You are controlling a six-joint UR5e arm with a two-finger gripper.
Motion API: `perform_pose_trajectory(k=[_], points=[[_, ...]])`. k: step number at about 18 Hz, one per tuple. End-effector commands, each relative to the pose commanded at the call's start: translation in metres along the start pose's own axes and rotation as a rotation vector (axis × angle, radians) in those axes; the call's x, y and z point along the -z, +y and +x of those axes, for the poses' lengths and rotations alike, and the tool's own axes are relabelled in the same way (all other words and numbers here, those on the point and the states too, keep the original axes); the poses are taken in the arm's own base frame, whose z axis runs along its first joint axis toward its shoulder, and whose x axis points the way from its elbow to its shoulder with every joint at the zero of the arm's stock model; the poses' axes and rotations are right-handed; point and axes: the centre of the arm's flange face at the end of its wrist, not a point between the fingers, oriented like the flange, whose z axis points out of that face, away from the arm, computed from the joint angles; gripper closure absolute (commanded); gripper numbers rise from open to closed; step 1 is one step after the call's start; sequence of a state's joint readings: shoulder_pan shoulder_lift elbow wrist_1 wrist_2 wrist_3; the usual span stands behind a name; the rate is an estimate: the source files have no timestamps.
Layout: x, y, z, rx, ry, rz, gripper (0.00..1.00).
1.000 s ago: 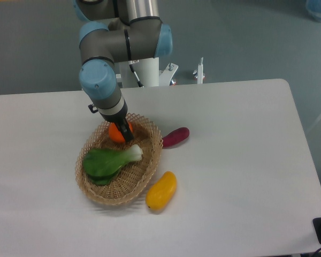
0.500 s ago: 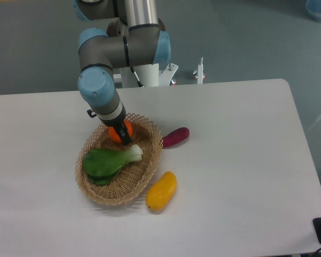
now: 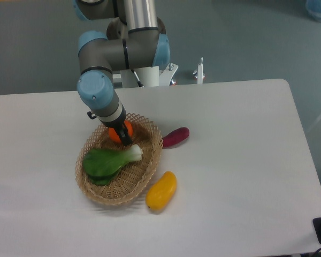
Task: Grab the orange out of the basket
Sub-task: 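Position the gripper fingers around the orange and descend onto it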
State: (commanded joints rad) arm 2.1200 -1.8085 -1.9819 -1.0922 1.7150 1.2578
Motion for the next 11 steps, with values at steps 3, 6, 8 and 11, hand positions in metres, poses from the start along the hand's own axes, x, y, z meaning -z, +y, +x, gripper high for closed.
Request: perform_pose_trajectory(k=[3,6,8,11], points=[[-0.0036,-0.0017,-0.0011,-0.004,0.007,-0.003,0.02],[-0.0042,-0.0021,-0.002,-0.003,0.007,-0.003,0.02],[-0.0078,-0.0029,-0.0029,-0.001,0.014,-0.005,0.02],[-0.006,-0.0037,-0.0061,-0.002,0.01,-0.003,0.03]])
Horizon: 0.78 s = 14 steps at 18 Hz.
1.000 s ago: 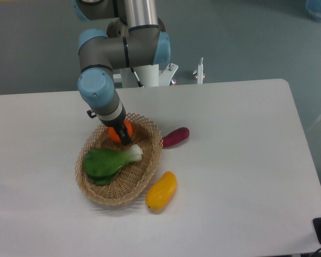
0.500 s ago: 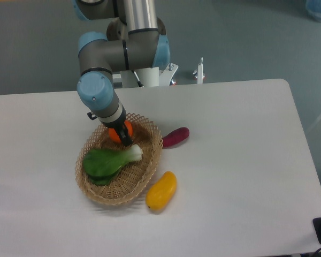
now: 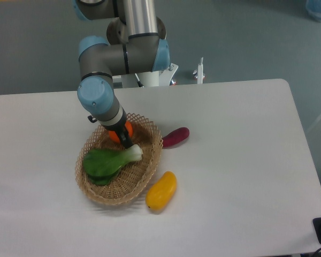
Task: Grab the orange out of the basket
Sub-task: 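Position the gripper fingers around the orange and descend onto it, then close the gripper on the orange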
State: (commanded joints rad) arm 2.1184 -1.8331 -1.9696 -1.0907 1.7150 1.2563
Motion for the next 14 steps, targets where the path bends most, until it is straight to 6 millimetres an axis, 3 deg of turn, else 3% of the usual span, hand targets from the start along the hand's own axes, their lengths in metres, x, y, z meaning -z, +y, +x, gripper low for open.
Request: perform_pose_trajectory(k=[3,9,14], points=[[-0.0002,0.0002,0.0001,-0.002,0.001,-0.002,0.1],[-0.0081,-0.0015,-0.0017,-0.006,0.014,-0.016,0.09],[-0.0028,-0.0034,-0.0048,-0.01,0.003,-0.013,0.11]])
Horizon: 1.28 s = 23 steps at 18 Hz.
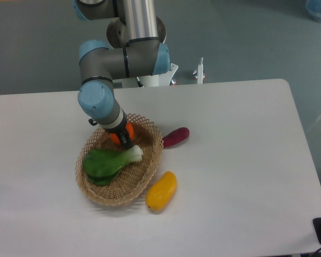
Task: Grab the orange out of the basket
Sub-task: 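Close the gripper on the orange, then lift the grasped orange up out of the basket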
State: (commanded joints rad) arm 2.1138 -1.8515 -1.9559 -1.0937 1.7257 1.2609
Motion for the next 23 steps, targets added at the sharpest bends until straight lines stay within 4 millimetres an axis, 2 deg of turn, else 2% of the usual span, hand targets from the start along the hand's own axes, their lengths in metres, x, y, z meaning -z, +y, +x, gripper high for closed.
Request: perform_pose_trajectory(k=[1,3,6,13,19,23], points=[[0.001,0.0,-0.001,0.0,-0.003,0.001,0.15],[0.002,0.0,-0.001,0.002,-0.005,-0.001,0.34],[0.002,0.0,-0.001,0.0,-0.004,-0.002,0.42],[0.01,0.005,-0.002,0.002,-0.015,-0.004,0.44],[0.05,0.017,-0.008,-0.001,-0.084,0.035,0.43],[0.08,0.027,-0.021,0.037,-0.12,0.13,0.43]])
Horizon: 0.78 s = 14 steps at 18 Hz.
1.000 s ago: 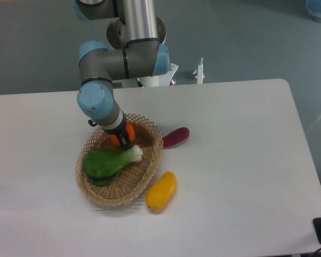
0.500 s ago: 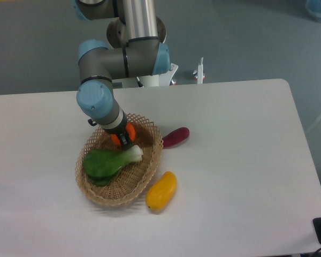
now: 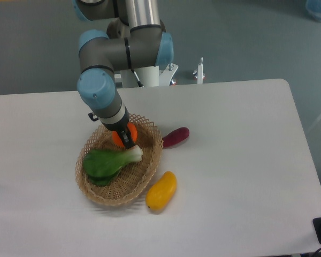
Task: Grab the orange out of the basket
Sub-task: 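Lift the grasped orange up out of the basket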
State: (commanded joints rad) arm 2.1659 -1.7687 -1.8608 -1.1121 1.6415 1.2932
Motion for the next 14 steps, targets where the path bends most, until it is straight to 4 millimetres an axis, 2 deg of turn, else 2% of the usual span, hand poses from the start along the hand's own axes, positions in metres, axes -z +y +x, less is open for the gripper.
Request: perform_pose_trajectory(k=[4,7,8,12,14], points=[[0.038,0.017,-0.016,0.06,-0.05,0.11,0.44],[0.061,0.045,-0.032,0.113,-0.085,0.173,0.43],[0.071,0.063,-0.044,0.148,-0.103,0.201,0.44],[0.108,0.109,-0.076,0.217,-0.172,0.267,0.43],[0.122,0.124,-0.086,0.22,-0.204,0.266,0.43]])
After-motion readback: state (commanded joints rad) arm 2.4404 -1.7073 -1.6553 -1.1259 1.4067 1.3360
